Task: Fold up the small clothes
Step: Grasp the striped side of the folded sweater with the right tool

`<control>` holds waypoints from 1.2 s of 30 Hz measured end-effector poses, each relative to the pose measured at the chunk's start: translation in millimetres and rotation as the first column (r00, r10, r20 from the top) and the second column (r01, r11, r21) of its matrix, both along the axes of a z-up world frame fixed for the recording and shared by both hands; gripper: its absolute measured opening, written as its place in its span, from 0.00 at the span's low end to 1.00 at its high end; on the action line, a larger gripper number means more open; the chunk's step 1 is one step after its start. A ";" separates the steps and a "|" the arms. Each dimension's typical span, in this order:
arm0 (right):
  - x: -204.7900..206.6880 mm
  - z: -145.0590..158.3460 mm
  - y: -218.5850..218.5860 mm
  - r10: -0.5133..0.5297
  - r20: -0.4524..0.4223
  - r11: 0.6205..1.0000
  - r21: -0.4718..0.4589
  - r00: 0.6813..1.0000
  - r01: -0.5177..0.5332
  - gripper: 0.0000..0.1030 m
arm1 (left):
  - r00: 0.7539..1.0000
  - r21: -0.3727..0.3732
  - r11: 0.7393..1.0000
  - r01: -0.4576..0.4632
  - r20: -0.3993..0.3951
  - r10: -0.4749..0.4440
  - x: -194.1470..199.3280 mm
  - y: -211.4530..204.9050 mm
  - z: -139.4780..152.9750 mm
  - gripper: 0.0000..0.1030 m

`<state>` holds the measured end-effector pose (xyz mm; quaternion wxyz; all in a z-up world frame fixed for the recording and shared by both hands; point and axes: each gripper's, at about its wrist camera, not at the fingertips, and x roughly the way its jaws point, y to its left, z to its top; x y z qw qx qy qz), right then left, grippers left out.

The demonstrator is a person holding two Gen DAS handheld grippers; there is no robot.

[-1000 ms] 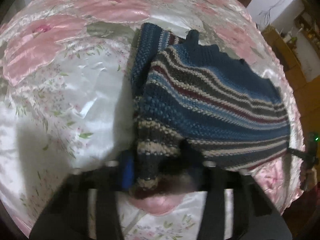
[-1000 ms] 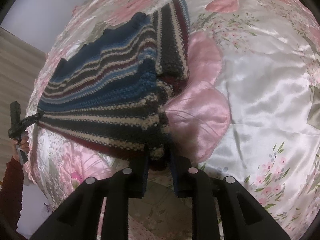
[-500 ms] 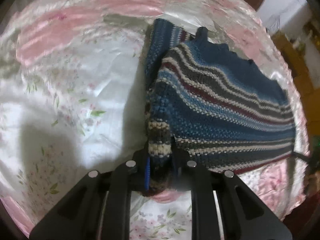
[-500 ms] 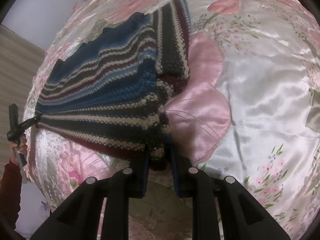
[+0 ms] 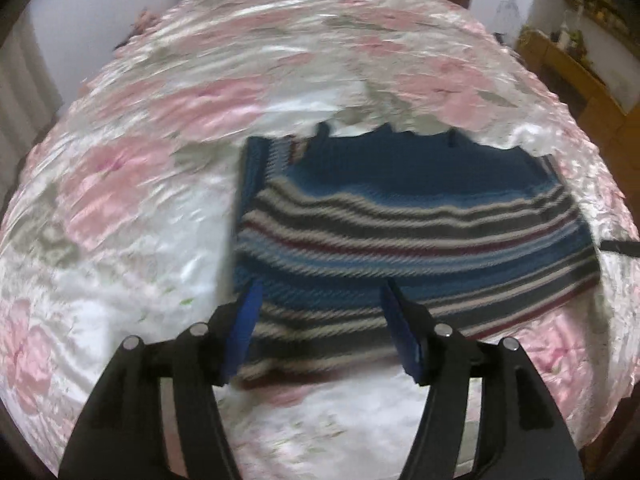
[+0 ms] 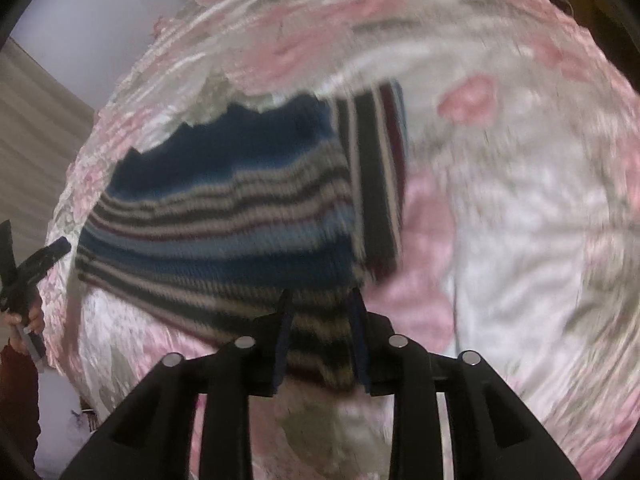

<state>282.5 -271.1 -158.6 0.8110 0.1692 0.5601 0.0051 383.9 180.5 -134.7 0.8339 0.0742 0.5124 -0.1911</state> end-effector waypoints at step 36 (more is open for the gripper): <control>84.9 -19.7 -18.1 -0.077 -0.046 0.995 -0.073 0.996 0.073 0.46 | 0.991 0.079 0.993 -0.083 -0.100 0.090 47.1 -51.4 -59.1 0.64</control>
